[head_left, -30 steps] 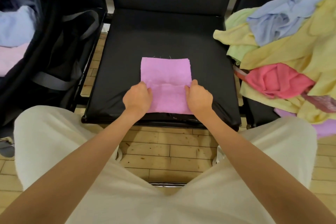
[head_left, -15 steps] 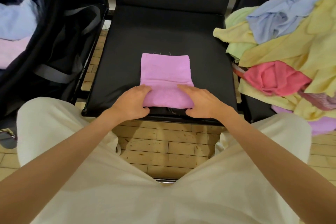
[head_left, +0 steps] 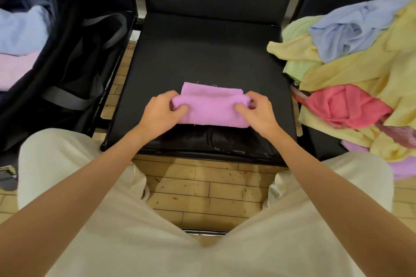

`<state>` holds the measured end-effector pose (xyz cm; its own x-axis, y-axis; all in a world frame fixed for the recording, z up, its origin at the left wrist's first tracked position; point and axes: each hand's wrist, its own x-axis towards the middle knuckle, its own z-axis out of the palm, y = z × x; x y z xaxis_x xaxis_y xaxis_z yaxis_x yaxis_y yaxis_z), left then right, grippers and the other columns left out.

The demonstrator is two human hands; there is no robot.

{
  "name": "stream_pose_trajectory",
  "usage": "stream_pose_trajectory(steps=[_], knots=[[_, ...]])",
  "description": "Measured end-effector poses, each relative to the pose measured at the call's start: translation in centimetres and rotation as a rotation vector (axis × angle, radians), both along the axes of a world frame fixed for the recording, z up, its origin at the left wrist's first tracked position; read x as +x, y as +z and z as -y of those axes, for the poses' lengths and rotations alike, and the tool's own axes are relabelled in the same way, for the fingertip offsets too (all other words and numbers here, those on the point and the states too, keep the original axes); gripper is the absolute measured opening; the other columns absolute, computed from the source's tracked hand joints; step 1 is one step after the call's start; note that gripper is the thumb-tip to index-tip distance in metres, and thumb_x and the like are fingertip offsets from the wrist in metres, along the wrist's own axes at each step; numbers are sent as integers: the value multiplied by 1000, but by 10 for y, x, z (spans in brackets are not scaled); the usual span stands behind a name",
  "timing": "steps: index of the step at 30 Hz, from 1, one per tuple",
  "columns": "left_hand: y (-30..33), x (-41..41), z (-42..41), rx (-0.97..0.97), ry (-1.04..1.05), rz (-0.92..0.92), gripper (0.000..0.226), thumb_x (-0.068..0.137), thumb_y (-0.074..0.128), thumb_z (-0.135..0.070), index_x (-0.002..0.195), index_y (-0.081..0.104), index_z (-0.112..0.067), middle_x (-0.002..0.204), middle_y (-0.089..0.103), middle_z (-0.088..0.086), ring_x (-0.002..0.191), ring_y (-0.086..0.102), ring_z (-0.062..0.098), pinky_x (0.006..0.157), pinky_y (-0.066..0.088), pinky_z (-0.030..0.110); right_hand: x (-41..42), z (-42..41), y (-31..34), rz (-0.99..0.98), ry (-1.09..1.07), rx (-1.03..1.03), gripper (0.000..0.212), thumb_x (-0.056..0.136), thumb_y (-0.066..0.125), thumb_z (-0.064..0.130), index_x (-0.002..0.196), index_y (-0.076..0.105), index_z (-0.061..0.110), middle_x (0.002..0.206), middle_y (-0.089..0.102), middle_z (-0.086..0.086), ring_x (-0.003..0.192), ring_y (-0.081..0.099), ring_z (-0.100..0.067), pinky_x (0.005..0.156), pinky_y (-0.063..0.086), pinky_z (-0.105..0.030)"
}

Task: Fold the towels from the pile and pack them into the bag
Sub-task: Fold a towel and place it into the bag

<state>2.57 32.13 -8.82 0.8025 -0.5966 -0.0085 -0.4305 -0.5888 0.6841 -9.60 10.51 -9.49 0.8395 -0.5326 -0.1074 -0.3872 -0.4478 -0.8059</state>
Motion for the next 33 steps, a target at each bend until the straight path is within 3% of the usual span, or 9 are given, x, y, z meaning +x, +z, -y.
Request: stream_pose_trajectory(steps=[2,5,9,12,17,23,26,30,33], knots=[[0,6,10,-45,116,-25,18,88,60,-21,91,58,-4,78,60,9,69,56,21,62,47,33,11,2,-3,36,-112,79,5,86,60,18,86,58,13,83,59,-1,76,56,-10,59,42,-14],[-4,19,28,-142,257,-162,30,92,59,-28,112,53,-7,95,60,3,85,59,17,73,50,32,25,8,-13,29,-240,144,28,89,60,27,109,59,6,101,63,-6,91,61,-17,73,50,-27],[-11,32,49,-191,366,-429,53,92,59,-34,135,38,-11,107,51,-2,103,54,16,87,48,31,35,10,-25,20,-312,146,40,93,56,33,122,54,6,103,60,-3,94,59,-17,81,50,-28],[-19,36,52,-101,305,-456,72,85,70,-26,143,28,-13,113,51,1,105,52,16,94,46,33,35,10,-33,-107,-222,7,43,93,57,31,127,50,5,102,59,-2,90,56,-14,76,44,-25],[-39,39,48,140,245,-250,70,78,77,-32,133,41,-8,128,50,13,112,55,28,95,46,39,35,4,-40,-323,-110,-200,44,90,61,28,122,49,0,118,55,-17,102,58,-31,80,45,-35],[-39,29,53,433,298,-284,58,82,66,-51,112,56,-3,131,37,18,116,46,33,98,41,39,36,-18,-34,-482,-252,-226,35,90,58,20,117,52,-1,128,40,-21,108,50,-34,84,45,-37],[-36,21,48,416,320,-332,48,83,66,-44,109,57,-6,124,49,15,112,52,33,96,45,41,33,-27,-29,-496,-307,-175,32,87,58,17,114,56,1,128,41,-20,109,49,-34,91,44,-39],[-26,3,30,289,391,-319,24,84,62,-34,86,57,-11,86,59,6,89,60,28,77,46,34,23,-48,-16,-414,-307,-220,25,83,58,20,100,61,3,106,59,-16,96,59,-33,85,51,-42],[-9,7,10,155,465,-359,24,84,62,-28,94,60,-7,90,61,8,85,61,24,66,43,31,28,-69,-2,-318,-244,-164,23,84,57,22,97,61,3,95,64,-13,87,63,-32,76,54,-41]])
